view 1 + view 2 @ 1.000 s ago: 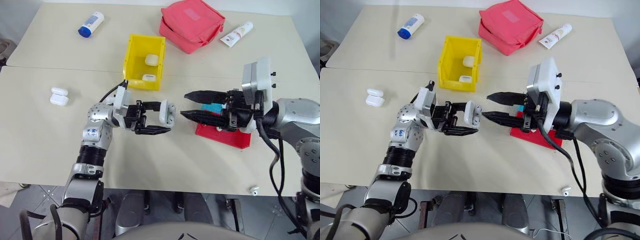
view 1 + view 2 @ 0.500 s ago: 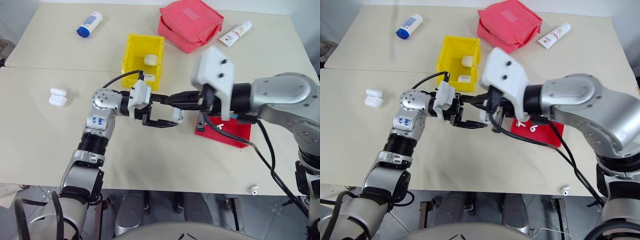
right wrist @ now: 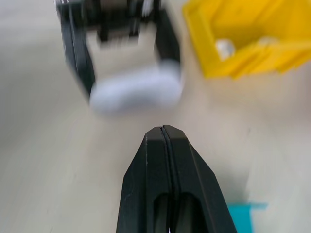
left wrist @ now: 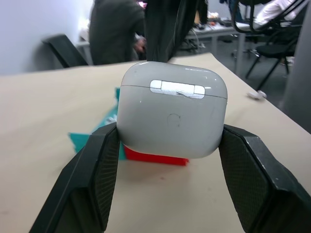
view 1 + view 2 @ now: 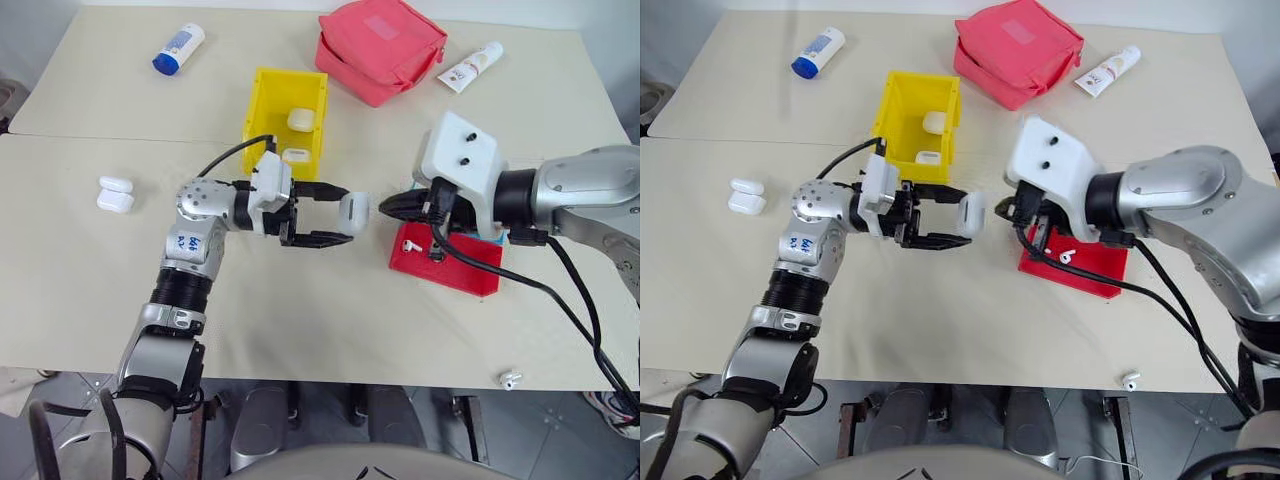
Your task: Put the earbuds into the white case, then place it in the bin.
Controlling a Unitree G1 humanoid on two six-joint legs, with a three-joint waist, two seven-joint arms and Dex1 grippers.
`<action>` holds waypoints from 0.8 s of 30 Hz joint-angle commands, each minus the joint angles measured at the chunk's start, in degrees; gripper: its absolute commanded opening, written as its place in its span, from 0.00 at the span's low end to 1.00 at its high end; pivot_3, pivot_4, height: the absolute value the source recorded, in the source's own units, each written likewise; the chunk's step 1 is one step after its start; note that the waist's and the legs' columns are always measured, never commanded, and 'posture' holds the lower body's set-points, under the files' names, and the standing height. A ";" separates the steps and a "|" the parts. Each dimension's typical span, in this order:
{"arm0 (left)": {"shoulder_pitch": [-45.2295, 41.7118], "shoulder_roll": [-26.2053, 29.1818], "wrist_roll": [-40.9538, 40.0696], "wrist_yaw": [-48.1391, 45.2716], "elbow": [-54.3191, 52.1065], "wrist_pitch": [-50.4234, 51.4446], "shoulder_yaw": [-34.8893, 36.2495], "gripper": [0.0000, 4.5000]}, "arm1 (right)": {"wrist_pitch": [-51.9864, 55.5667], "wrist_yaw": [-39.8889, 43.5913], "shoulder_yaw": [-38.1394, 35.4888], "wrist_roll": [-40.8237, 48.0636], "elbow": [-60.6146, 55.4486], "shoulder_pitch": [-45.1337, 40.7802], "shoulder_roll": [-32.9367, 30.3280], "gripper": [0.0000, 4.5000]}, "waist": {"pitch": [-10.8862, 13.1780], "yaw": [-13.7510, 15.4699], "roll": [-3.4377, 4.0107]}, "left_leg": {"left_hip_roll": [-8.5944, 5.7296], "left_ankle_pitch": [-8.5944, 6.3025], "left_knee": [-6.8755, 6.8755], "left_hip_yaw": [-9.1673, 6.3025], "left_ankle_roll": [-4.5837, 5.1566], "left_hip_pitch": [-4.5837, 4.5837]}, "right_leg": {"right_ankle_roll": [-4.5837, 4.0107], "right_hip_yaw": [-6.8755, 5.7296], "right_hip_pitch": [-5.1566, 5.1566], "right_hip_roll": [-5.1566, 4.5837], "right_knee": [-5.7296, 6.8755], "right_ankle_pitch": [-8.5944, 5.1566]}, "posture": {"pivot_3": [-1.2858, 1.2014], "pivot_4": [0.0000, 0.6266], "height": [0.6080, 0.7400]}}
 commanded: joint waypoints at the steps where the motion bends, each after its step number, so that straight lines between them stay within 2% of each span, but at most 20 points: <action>1: 0.46 0.29 -1.50 2.52 -2.66 0.11 1.67 0.61 | -7.67 -2.21 -15.27 3.43 1.89 5.10 6.85 0.00 | -0.02 0.11 -0.04 | -0.01 0.00 -0.01 0.00 0.00 0.00 | 0.00 -0.01 0.02 0.00 0.00 0.00 | 0.52 0.24 1.00; 3: 0.61 0.17 -1.78 3.67 -3.12 0.41 2.13 0.61 | -13.44 1.15 -20.47 2.93 1.96 10.82 7.90 0.00 | -0.02 0.25 -0.05 | -0.03 0.01 -0.01 -0.02 0.00 0.02 | 0.02 -0.05 0.08 0.00 -0.02 0.01 | 0.52 0.24 1.00; 6: 0.59 -0.21 -2.52 6.03 -3.44 1.10 3.29 0.61 | -19.20 7.02 -24.99 2.07 1.70 21.37 7.14 0.14 | -0.03 1.34 -0.07 | -0.07 0.01 -0.02 -0.08 0.02 0.01 | 0.02 -0.06 0.09 0.03 -0.05 0.01 | 0.52 0.24 1.00; 11: -0.94 0.18 -0.05 12.14 -1.85 0.04 4.54 0.61 | -22.82 11.59 -29.08 5.03 2.39 31.99 8.65 0.51 | -0.03 1.49 -0.08 | -0.24 0.04 -0.03 -0.04 0.11 0.01 | 0.10 0.00 0.08 -0.08 -0.02 0.05 | 0.52 0.24 1.00; 17: -2.79 1.13 1.43 18.64 -0.84 0.78 5.85 0.61 | -25.43 12.94 -32.82 6.83 3.36 37.54 9.51 0.98 | -0.02 1.40 -0.08 | -0.23 0.08 -0.03 -0.06 0.11 0.04 | 0.10 -0.01 0.10 -0.09 0.00 0.05 | 0.52 0.24 1.00; 20: -3.68 2.08 2.91 22.45 0.33 1.40 6.43 0.61 | -26.38 11.57 -33.53 6.20 3.33 38.83 9.94 0.99 | -0.02 1.41 -0.08 | -0.24 0.08 -0.03 -0.07 0.11 0.04 | 0.11 -0.01 0.10 -0.08 0.01 0.05 | 0.52 0.24 1.00; 24: -10.00 3.31 8.19 32.64 13.82 0.88 6.91 0.61 | -28.17 8.15 -32.71 4.51 2.05 40.13 11.70 0.99 | -0.02 1.52 -0.09 | -0.27 0.11 -0.03 -0.07 0.13 0.04 | 0.13 -0.02 0.09 -0.09 0.03 0.07 | 0.52 0.24 1.00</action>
